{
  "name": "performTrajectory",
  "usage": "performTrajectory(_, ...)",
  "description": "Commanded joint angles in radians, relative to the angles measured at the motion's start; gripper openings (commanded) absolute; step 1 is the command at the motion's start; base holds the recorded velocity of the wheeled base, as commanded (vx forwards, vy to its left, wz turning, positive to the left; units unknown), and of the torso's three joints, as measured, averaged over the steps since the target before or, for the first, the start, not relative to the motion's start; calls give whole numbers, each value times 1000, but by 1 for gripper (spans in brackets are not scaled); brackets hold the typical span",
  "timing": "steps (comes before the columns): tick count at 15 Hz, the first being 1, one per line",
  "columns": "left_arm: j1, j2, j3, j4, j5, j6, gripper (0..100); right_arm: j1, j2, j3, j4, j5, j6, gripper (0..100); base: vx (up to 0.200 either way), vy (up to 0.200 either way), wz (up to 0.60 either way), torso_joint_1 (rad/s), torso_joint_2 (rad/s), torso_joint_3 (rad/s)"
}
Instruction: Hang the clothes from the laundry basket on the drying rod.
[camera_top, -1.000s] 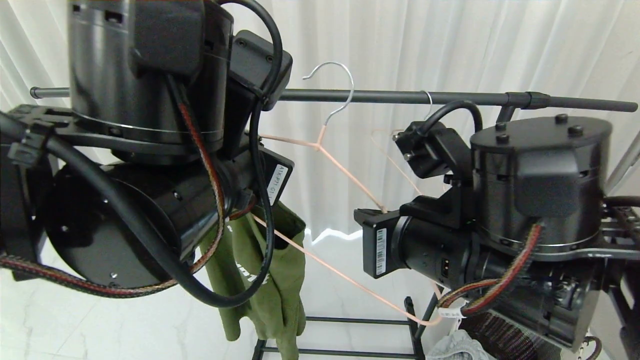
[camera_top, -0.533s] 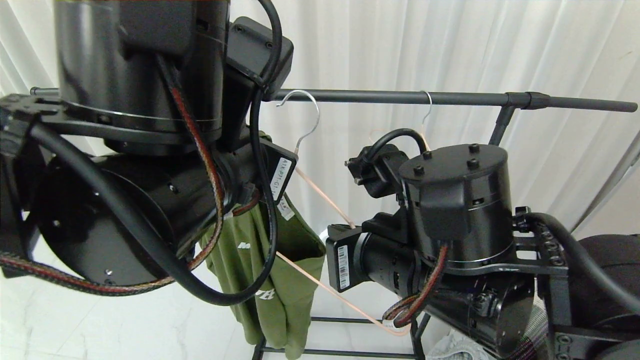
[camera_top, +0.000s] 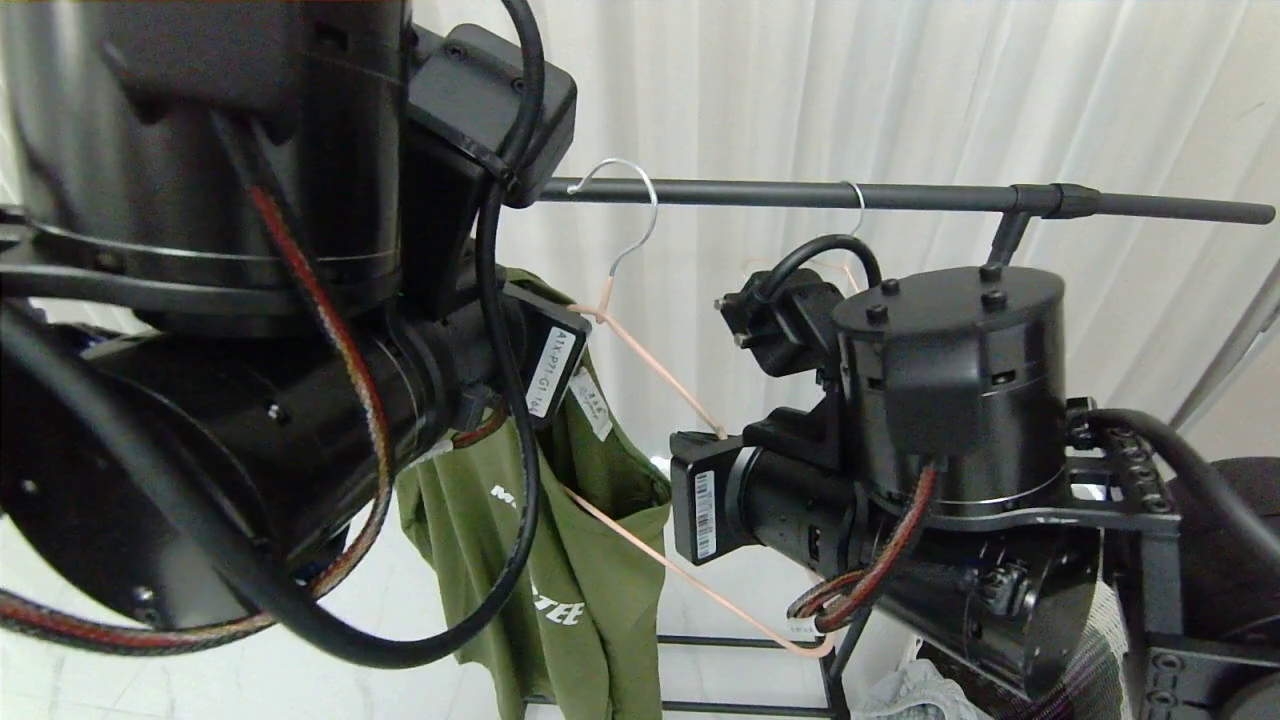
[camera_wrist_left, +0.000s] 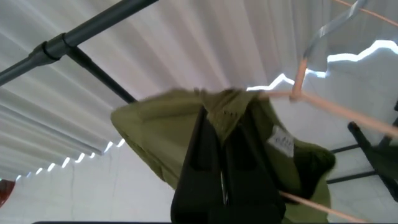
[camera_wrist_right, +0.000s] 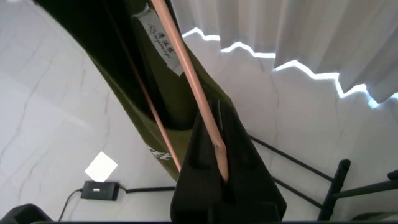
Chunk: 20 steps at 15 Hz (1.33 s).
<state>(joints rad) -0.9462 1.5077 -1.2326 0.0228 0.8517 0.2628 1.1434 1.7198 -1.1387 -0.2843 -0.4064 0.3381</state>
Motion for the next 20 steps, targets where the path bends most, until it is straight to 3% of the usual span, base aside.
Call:
performTrajectory(1,-17,-32,31,-1,-5,-2,0,-2,-34,1,-3,0,-2,0,0,0,0,0,0,0)
performTrajectory(5,-28,-73,104,-15,-52,-7,0,-13,-60,1,-33,0,-44,0,0,0,0,0,0,0)
performTrajectory(8,-29,-107,143,-64,-134,-2,0,-16,-71,1,-72,1,-83,0,0,0,0,0,0,0)
performTrajectory(14,-29,-106,146,-86,-174,1,0,-11,-92,-1,-104,1,-171,0,0,0,0,0,0,0)
performTrajectory(15,-29,-106,146,-86,-177,0,100,-11,-94,-3,-104,1,-180,0,0,0,0,0,0,0)
performTrajectory(20,-29,-113,180,-168,-178,-4,100,-10,-98,-4,-118,0,-215,0,0,0,0,0,0,0)
